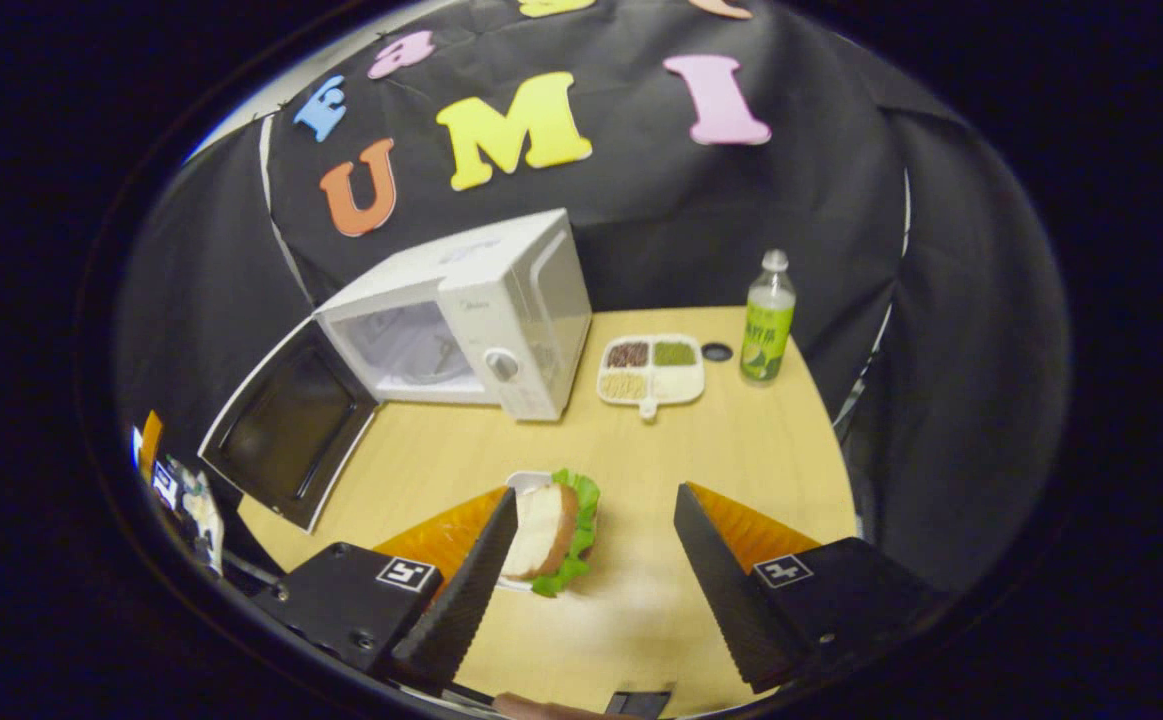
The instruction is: Open the microwave oven with the left hand, put the food in, and close the microwave oven.
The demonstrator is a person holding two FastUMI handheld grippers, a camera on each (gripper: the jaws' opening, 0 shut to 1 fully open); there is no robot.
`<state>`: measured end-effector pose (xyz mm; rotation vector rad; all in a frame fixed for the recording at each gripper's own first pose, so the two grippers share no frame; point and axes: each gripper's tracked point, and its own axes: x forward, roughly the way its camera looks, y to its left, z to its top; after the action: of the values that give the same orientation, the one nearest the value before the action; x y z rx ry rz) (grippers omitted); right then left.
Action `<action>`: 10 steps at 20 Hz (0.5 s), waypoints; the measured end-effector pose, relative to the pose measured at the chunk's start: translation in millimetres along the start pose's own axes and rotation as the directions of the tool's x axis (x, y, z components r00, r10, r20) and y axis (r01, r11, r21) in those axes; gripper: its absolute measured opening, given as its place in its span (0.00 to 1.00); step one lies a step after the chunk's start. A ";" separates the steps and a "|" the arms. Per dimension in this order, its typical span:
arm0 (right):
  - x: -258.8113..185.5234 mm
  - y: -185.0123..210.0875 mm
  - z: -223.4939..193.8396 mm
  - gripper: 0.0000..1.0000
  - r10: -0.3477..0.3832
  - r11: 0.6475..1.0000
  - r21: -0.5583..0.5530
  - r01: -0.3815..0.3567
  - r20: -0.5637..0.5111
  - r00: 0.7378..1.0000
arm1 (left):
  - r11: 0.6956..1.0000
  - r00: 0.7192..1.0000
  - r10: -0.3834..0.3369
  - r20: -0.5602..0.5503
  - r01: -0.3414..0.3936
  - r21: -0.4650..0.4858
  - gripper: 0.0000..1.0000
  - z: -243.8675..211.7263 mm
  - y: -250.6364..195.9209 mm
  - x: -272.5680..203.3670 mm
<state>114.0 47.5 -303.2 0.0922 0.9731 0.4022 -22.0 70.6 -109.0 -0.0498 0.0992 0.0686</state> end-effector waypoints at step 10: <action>73.3 4.3 -38.0 0.82 0.379 0.920 0.234 -0.313 -0.341 0.860 | 1.000 1.000 0.007 0.012 -0.007 0.021 0.94 4.6 -43.1 17.6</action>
<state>117.9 74.8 -381.1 0.3625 1.3836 0.6867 -1.0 29.1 -104.2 -0.0283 0.0877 0.0750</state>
